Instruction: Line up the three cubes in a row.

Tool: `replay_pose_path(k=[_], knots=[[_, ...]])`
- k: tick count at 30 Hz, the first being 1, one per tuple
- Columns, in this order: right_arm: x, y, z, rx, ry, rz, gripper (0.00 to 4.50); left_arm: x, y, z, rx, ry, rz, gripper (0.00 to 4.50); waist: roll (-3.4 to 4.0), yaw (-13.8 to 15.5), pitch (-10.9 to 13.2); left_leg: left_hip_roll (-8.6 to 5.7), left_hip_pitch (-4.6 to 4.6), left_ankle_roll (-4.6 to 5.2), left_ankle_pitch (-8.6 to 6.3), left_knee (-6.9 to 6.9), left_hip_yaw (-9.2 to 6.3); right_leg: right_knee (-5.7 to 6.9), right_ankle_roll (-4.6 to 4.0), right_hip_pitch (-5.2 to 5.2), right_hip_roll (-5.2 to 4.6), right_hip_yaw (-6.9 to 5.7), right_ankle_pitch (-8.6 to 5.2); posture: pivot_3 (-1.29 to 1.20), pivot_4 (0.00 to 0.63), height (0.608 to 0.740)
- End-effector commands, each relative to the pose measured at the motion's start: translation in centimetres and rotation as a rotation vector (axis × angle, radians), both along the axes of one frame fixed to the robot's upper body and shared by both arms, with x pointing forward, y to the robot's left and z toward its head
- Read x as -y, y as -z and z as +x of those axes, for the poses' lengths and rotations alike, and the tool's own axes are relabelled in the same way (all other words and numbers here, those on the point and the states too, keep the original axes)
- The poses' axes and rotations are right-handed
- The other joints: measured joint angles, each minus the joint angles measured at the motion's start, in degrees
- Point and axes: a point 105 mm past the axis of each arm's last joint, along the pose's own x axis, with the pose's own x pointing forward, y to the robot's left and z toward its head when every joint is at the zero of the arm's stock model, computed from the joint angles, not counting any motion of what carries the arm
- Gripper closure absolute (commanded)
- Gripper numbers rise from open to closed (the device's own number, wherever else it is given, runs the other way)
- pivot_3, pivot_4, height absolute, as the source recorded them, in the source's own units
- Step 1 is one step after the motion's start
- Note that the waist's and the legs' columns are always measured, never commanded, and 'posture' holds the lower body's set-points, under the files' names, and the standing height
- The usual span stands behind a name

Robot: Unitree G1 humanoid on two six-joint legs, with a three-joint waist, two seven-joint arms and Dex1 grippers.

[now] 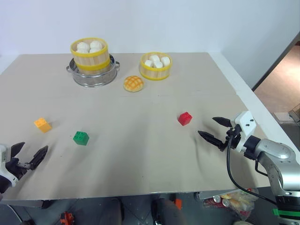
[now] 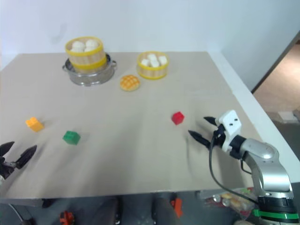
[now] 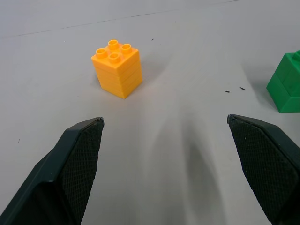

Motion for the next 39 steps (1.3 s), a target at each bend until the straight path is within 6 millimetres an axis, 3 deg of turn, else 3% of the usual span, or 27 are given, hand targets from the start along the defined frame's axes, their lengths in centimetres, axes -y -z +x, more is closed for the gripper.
replay_pose_path(k=[1,16,21,24,29,34,39], knots=[[0.0,-1.4,0.1,0.044,-0.019,-0.025,0.00,0.2,-0.9,0.4,0.041,0.009,0.020,0.13,0.00,0.00,0.00,0.00,0.00,0.00,0.00,0.00,0.00,0.00,0.00,0.00,0.00,0.00,0.00,0.00,0.150,0.740],[-0.2,-1.4,0.5,0.046,-0.037,-0.031,0.00,0.3,-1.5,0.4,0.067,0.031,-0.031,0.13,-0.01,0.00,-0.01,0.01,0.01,0.00,0.00,0.03,0.02,0.00,0.00,0.01,0.02,0.01,0.01,0.00,0.150,0.740],[-0.2,-1.4,0.7,0.067,-0.049,-0.039,0.00,1.3,-3.3,0.4,0.127,0.083,-0.007,0.13,-0.02,0.00,-0.01,0.01,0.01,0.00,0.00,0.04,0.02,0.00,-0.01,0.01,0.01,0.01,0.01,0.00,0.150,0.740],[-0.8,-2.7,1.1,0.123,-0.062,-0.021,0.00,5.1,-7.4,1.0,0.191,0.297,-0.023,0.13,-0.05,0.00,0.01,0.02,-0.01,-0.01,0.00,0.07,0.01,0.01,-0.01,0.02,0.02,0.00,0.01,0.00,0.150,0.740],[-2.2,-3.9,2.3,0.133,-0.057,0.005,0.00,12.5,-8.4,1.6,0.104,0.675,-0.006,0.13,0.11,0.00,-0.06,0.03,0.07,-0.01,0.01,0.12,0.12,0.03,0.01,0.09,0.01,0.06,0.03,0.00,0.150,0.740],[-4.6,-3.6,2.9,0.106,-0.069,0.026,0.00,17.0,-5.9,1.5,-0.008,0.965,0.113,0.13,0.11,-0.13,-0.06,0.03,0.12,0.00,0.00,0.02,0.22,0.05,0.02,0.07,0.15,0.24,0.04,0.00,0.150,0.740],[-6.7,-2.5,3.6,0.109,-0.033,0.044,0.00,19.5,-4.3,2.5,-0.005,1.095,0.104,0.13,0.11,-0.05,-0.06,0.12,0.09,0.08,-0.06,-0.05,0.19,0.08,0.02,-0.01,0.35,0.27,0.03,0.00,0.150,0.740]])
